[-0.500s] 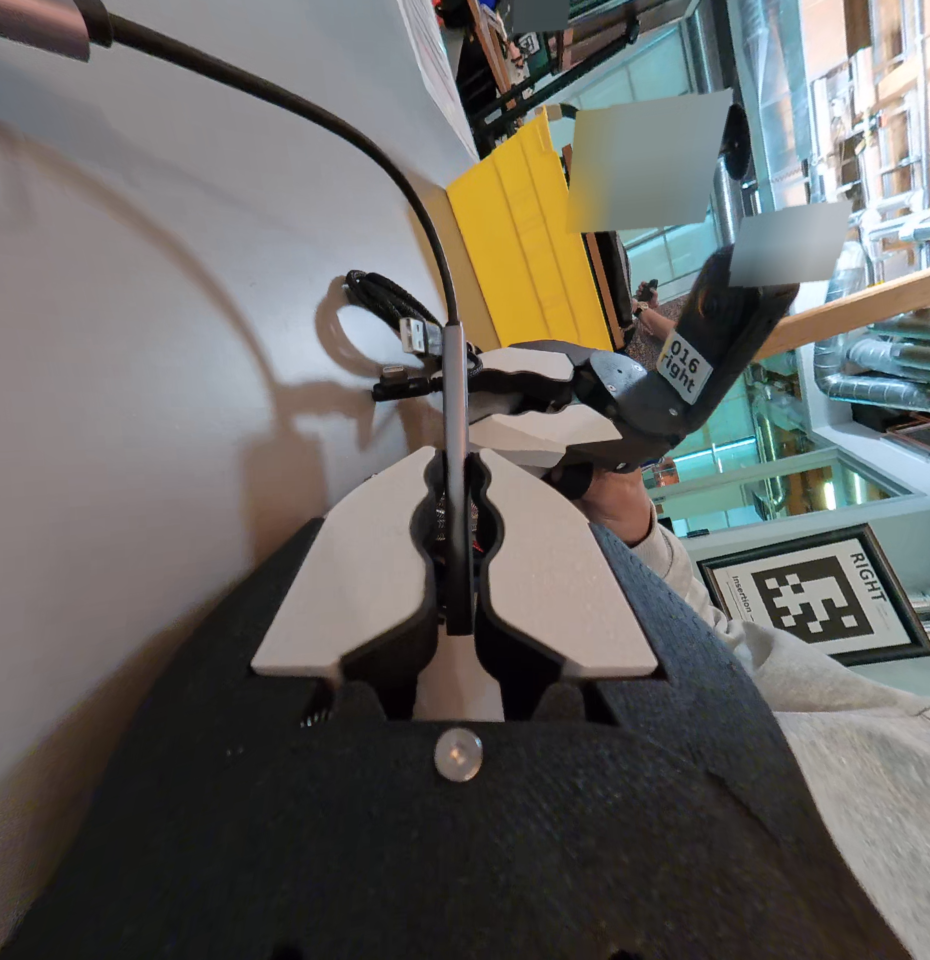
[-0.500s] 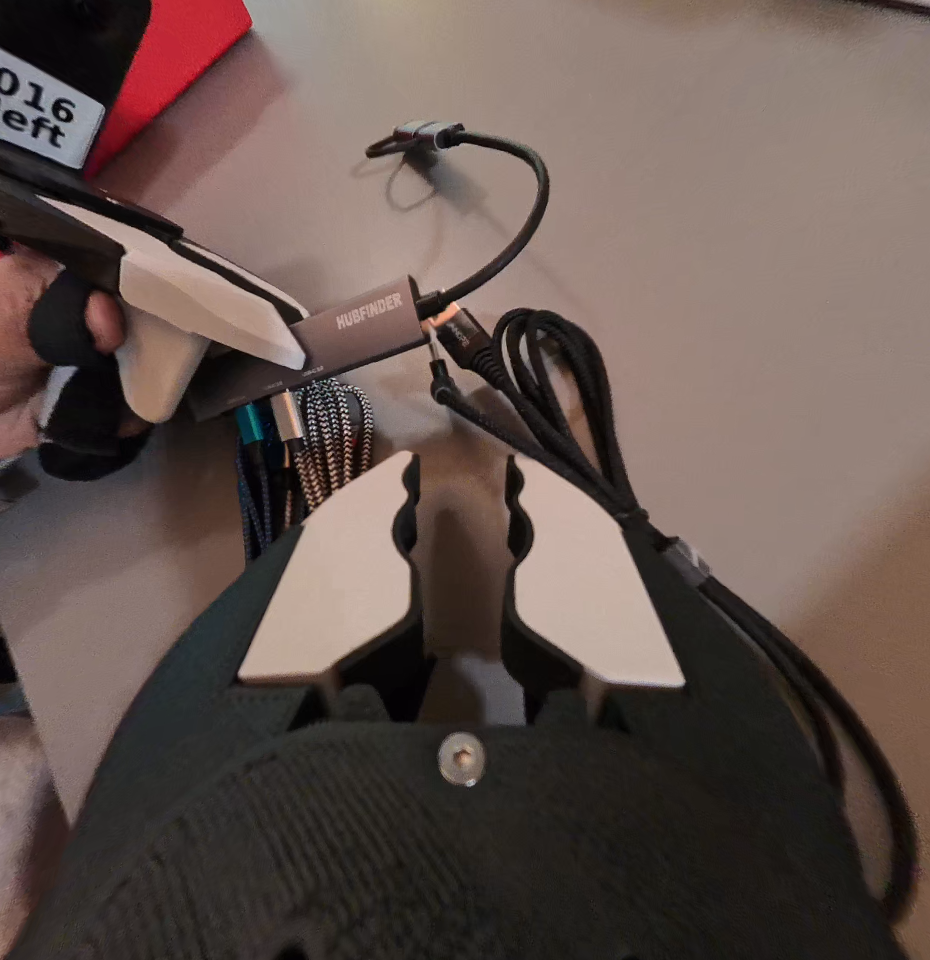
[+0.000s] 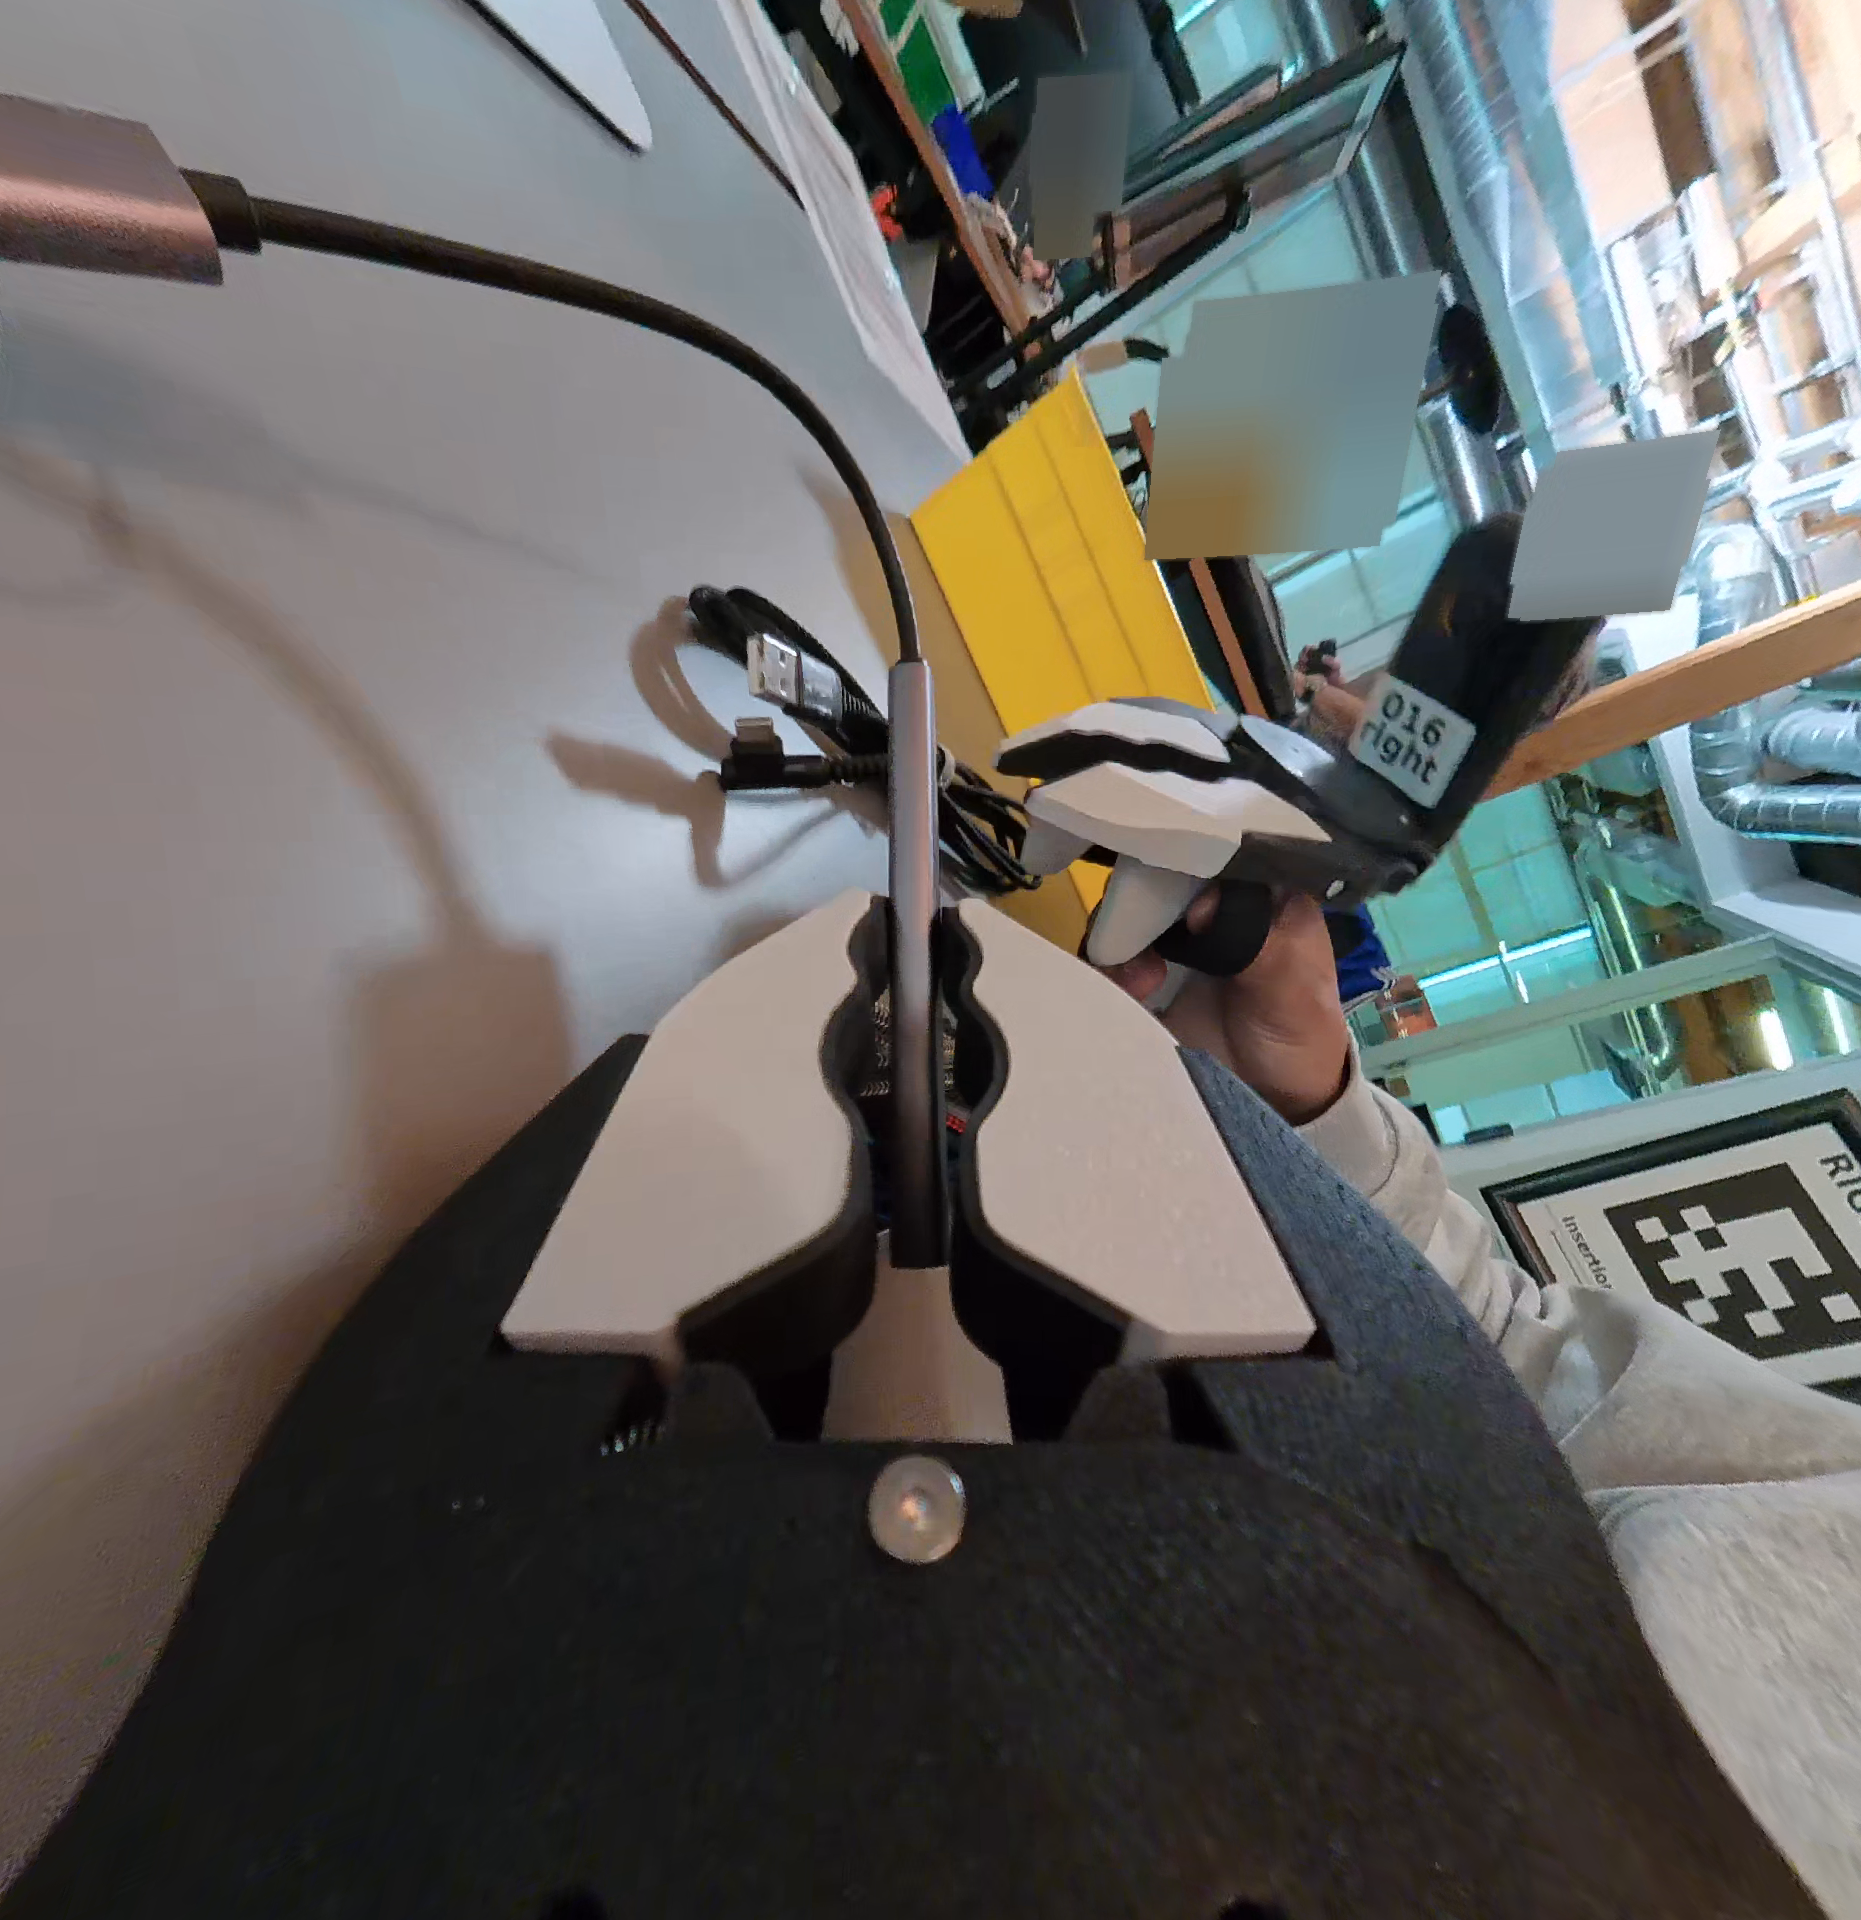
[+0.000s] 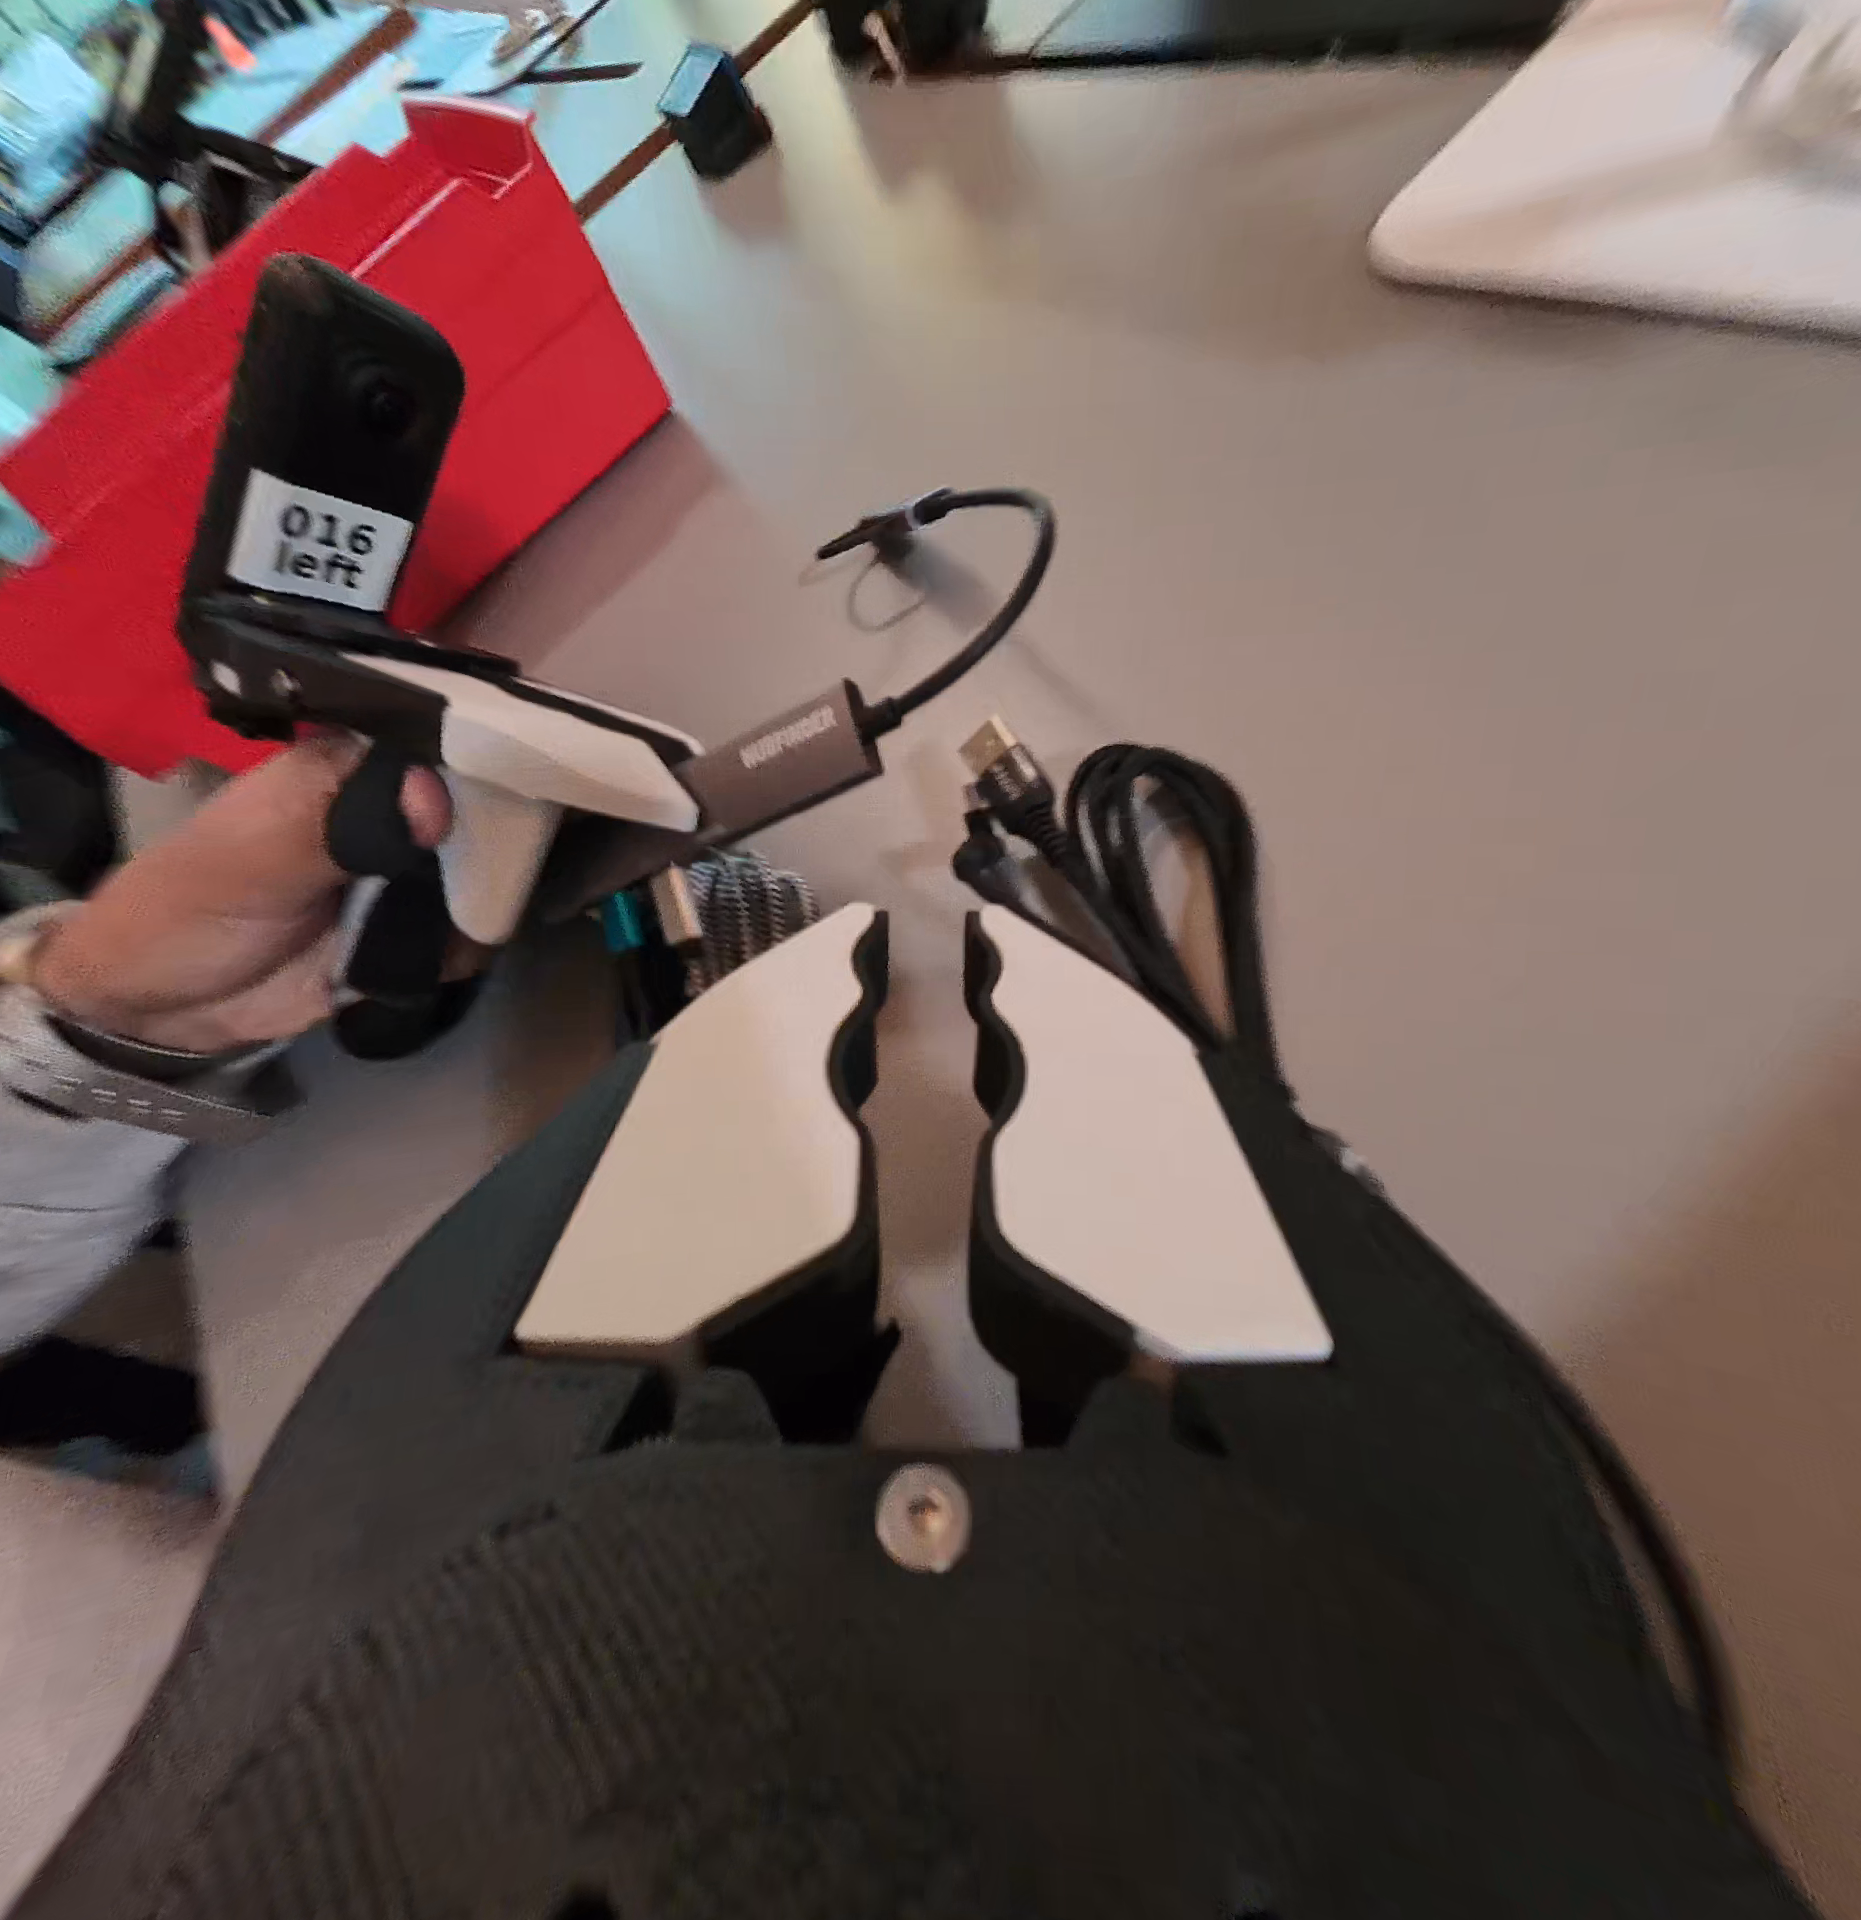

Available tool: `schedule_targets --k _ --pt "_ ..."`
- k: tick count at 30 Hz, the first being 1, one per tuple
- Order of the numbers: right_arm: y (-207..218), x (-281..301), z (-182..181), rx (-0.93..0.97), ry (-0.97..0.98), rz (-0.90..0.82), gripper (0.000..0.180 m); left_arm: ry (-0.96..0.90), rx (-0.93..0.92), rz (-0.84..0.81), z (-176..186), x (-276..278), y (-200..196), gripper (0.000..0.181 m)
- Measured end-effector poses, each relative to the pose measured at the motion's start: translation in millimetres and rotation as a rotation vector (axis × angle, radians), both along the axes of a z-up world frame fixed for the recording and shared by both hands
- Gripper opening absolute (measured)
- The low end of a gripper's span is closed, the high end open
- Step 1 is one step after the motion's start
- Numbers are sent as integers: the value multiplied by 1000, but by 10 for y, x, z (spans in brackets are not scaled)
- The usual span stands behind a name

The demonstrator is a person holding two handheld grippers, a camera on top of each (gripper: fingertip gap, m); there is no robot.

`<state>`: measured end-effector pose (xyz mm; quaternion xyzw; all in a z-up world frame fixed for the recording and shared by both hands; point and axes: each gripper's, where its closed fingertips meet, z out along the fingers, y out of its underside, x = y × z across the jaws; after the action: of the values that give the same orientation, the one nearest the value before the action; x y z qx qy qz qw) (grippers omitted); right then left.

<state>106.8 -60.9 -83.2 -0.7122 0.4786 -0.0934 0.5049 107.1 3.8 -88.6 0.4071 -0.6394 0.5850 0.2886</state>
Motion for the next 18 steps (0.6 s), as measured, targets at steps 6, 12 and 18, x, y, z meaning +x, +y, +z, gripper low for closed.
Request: schedule_targets --k 6,12,18 --pt "-2 11 -39 -402 -285 -21 37 -1 0 3 1 21 24 10" --pt "-16 133 -363 -777 -250 66 11 -7 -3 3 8 20 28 10" --pt "-103 -9 -205 -697 -284 117 6 -8 -9 -6 17 17 26 10"
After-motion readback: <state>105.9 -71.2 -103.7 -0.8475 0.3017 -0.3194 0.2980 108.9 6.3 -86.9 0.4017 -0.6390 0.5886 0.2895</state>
